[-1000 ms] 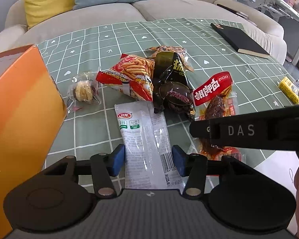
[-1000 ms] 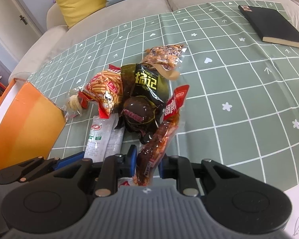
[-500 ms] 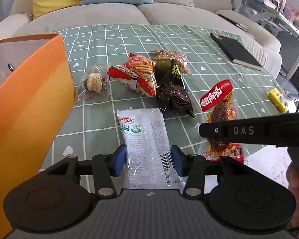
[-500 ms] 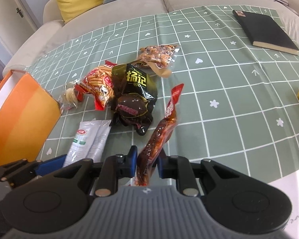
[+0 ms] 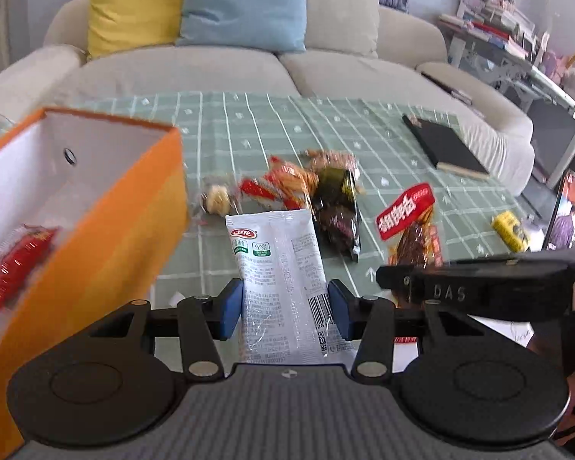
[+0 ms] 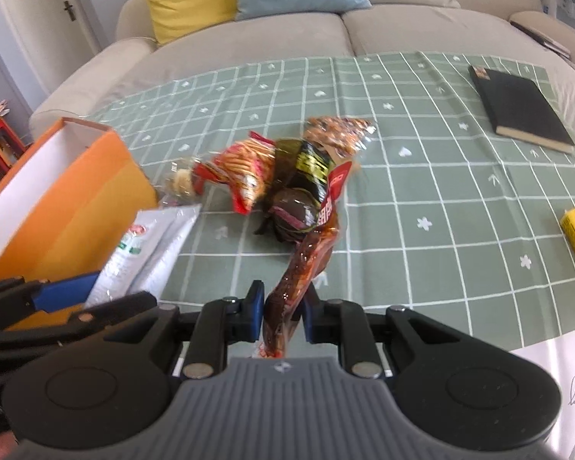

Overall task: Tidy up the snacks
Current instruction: 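Grasp the white milk packet with the left gripper while the right holds the strip, then carry the white packet and brown strip with both grippers over the orange box, then open both grippers to drop the white packet and brown strip into the box, then move both grippers back toward the remaining snack pile, then grasp the red Mimi bag with the left gripper while the right grasps the black packet, then carry the Mimi bag and black packet with both grippers over the orange box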

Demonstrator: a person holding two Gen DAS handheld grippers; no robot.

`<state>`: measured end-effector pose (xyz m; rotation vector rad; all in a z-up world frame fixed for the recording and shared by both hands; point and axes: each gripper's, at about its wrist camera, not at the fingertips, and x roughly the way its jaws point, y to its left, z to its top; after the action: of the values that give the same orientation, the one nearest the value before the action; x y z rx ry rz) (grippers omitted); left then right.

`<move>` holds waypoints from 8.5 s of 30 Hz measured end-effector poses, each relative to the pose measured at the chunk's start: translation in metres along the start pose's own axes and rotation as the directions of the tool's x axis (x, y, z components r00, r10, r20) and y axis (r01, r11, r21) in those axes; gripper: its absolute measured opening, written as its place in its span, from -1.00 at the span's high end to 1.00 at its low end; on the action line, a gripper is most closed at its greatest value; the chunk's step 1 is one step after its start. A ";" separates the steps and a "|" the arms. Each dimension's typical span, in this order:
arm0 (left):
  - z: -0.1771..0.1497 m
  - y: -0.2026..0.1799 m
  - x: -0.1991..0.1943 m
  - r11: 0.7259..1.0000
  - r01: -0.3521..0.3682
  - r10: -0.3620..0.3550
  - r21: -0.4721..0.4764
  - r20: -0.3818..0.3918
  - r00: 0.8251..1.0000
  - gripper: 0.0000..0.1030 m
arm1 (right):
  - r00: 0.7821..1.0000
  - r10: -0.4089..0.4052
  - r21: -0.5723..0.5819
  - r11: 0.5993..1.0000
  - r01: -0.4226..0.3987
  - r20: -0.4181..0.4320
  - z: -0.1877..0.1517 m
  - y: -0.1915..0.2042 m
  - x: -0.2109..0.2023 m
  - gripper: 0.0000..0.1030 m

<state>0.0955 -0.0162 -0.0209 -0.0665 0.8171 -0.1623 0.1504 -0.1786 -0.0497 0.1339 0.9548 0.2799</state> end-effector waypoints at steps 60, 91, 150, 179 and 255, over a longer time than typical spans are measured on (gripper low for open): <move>0.054 0.212 -0.006 0.911 -0.350 0.296 -0.220 -0.244 0.924 -0.06 | 0.978 0.186 -0.455 0.866 -0.209 -0.095 0.100 0.251 0.086 0.68; 0.043 0.206 -0.010 0.915 -0.343 0.302 -0.211 -0.207 0.931 -0.51 | 0.995 0.098 -0.492 0.866 -0.092 -0.014 0.096 0.244 0.071 0.30; 0.007 0.012 0.004 0.996 -0.094 0.093 0.006 0.020 0.995 -0.58 | 0.984 -0.082 -0.031 0.996 0.088 0.155 0.002 -0.008 -0.032 -0.66; 0.088 -0.024 0.128 0.945 -0.031 0.065 0.325 -0.093 0.994 -0.47 | 1.000 -0.006 -0.016 1.000 0.006 0.030 0.054 -0.037 0.064 -0.34; -0.030 0.024 0.042 1.000 -0.021 0.016 -0.016 -0.250 0.968 -0.37 | 0.991 0.003 0.011 1.000 -0.002 -0.133 -0.032 -0.025 0.031 -0.31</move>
<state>0.1047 0.0007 -0.0747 -0.0566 1.0706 -0.1469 0.1449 -0.1936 -0.0983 0.1275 1.0884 0.2886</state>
